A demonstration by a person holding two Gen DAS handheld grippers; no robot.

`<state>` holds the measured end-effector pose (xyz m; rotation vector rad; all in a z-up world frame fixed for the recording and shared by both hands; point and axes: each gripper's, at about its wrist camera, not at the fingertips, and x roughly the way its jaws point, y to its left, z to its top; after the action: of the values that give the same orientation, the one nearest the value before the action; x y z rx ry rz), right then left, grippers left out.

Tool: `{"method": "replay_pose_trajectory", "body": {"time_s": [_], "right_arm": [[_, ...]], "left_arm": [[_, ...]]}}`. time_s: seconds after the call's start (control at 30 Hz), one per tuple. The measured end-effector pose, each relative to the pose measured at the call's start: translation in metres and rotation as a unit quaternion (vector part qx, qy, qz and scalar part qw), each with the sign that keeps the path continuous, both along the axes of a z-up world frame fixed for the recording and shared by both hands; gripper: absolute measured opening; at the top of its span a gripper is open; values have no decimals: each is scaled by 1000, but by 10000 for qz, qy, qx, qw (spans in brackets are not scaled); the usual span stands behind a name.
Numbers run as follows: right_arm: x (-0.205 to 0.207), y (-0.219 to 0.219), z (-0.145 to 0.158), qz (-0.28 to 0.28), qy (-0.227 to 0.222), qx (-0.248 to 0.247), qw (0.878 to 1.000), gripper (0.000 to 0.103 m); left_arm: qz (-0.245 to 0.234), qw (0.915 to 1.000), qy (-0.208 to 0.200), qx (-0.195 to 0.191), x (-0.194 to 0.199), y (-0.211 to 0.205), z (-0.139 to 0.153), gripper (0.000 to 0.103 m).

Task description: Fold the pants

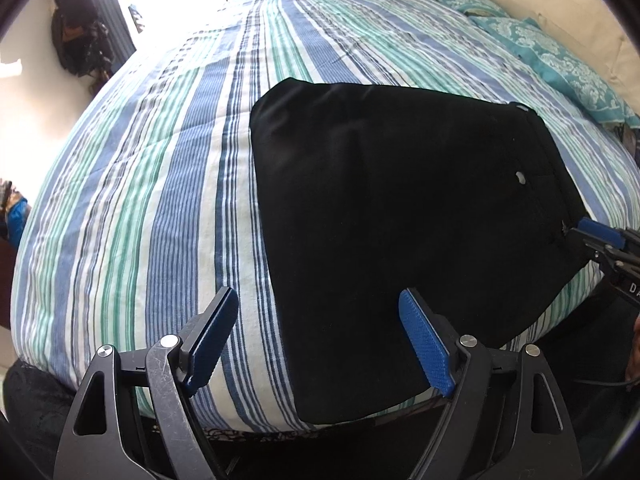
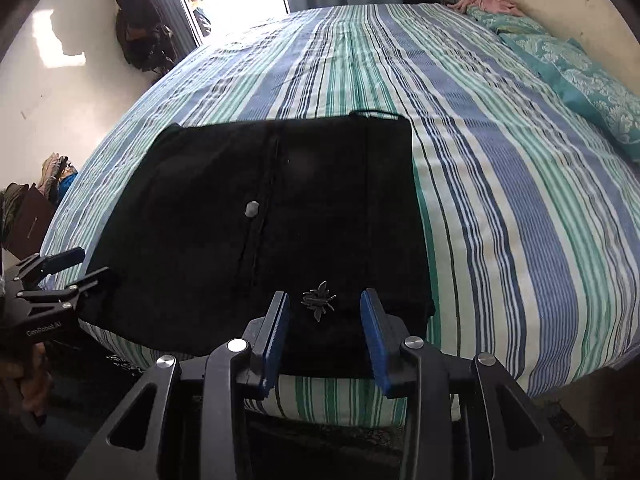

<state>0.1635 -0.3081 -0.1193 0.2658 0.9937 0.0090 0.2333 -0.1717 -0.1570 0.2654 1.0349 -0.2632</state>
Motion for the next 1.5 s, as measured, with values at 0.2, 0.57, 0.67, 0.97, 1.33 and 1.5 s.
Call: {"method": "replay_pose_trajectory", "body": {"time_s": [0.2, 0.57, 0.67, 0.97, 1.33, 1.5], "right_arm": [[-8, 9, 0, -115, -214, -211, 9995, 46], [-19, 14, -1, -301, -340, -53, 9990, 57], [-21, 14, 1, -360, -375, -6, 9986, 58], [-41, -12, 15, -1005, -967, 622, 9883, 76], [-53, -31, 24, -1614, -1413, 850, 9730, 103], [-59, -39, 29, -1829, -1516, 638, 9693, 103]], "left_arm": [[66, 10000, -42, 24, -1, 2, 3, 84], [57, 9999, -122, 95, -4, 6, 8, 84], [61, 9998, -191, 11, -5, 10, 12, 85], [453, 9972, -588, -115, -1, 40, 19, 98], [960, 9931, -661, -157, 3, 65, 20, 98], [946, 9934, -637, -146, 1, 67, 19, 98]]}}
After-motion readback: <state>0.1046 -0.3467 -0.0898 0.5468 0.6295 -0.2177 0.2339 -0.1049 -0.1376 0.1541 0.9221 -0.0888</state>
